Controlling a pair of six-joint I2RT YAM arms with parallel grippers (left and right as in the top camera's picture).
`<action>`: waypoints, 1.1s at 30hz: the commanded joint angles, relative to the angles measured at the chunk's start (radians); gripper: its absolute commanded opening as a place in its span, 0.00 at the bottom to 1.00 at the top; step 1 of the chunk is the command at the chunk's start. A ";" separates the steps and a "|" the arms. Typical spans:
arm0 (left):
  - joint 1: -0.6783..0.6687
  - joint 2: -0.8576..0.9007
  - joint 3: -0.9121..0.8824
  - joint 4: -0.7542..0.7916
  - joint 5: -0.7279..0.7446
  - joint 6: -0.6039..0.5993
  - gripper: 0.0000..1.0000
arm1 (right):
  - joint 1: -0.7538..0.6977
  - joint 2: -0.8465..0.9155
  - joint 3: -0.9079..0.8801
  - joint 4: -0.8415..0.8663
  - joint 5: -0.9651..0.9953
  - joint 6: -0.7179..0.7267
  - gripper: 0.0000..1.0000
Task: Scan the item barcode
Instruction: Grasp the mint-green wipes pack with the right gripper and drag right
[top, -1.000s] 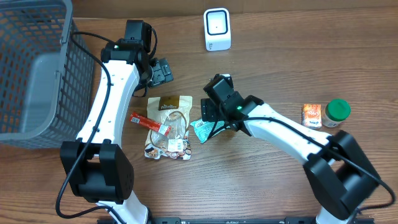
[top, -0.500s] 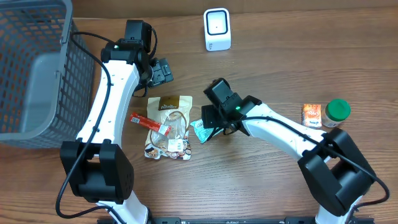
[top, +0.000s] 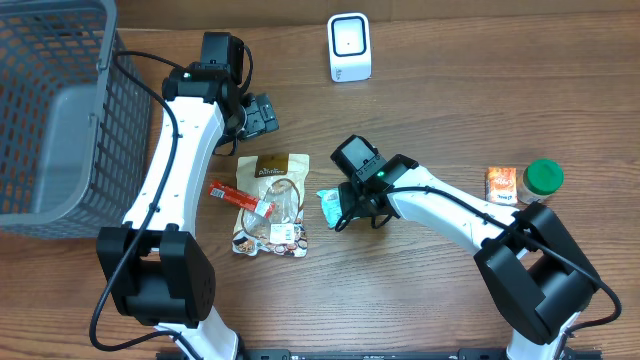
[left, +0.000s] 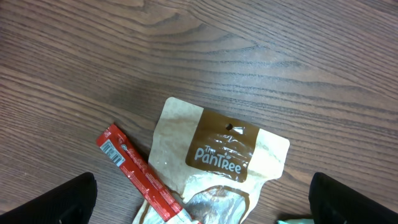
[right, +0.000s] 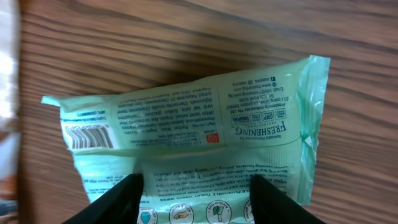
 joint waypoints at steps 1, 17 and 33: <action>0.000 -0.016 0.012 0.000 -0.010 0.011 0.99 | -0.003 0.006 -0.004 -0.049 0.110 0.004 0.58; 0.000 -0.016 0.012 0.000 -0.010 0.011 1.00 | -0.013 -0.187 0.001 -0.164 0.125 -0.008 0.80; 0.000 -0.016 0.012 0.000 -0.010 0.011 1.00 | -0.290 -0.207 -0.003 -0.239 -0.155 -0.178 0.88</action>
